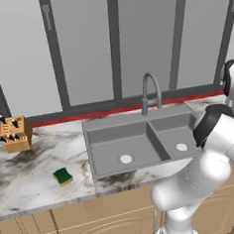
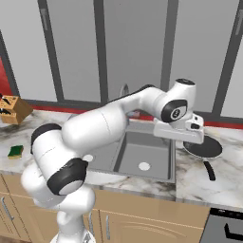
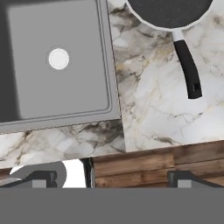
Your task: Pick the pan and sponge and place them into the sink. Then turn on the water.
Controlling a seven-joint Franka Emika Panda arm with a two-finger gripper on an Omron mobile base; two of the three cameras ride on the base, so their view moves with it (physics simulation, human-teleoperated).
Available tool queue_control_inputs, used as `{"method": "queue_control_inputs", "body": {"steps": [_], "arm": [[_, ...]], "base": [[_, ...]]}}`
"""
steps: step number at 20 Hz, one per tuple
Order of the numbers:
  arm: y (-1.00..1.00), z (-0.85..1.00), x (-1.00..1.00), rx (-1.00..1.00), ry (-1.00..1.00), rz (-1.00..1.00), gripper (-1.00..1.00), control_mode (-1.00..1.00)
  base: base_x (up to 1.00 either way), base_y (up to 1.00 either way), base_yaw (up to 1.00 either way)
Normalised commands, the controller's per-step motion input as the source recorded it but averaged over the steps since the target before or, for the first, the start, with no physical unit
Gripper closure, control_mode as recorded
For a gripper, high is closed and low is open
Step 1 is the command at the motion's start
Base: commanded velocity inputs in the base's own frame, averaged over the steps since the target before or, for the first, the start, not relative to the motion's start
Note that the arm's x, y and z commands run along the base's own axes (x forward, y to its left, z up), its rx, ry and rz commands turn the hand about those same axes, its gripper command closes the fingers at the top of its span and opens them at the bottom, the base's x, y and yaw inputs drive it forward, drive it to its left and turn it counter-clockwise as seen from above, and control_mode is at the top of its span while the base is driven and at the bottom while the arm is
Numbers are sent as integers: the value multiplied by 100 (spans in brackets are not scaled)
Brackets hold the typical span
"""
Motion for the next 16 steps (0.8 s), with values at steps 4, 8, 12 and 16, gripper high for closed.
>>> {"method": "queue_control_inputs", "body": {"steps": [4, 8, 12, 16], "arm": [[-28, -10, 7, 1, 2, 0, -100, -100], [-32, -12, 7, 1, 3, 0, -100, -100], [-31, -11, 5, 1, 3, 0, -100, -100], [-29, -12, 5, 1, 3, 0, -100, -100]], "base": [[0, 0, 0], [0, 0, 0], [0, 0, 0], [0, 0, 0]]}}
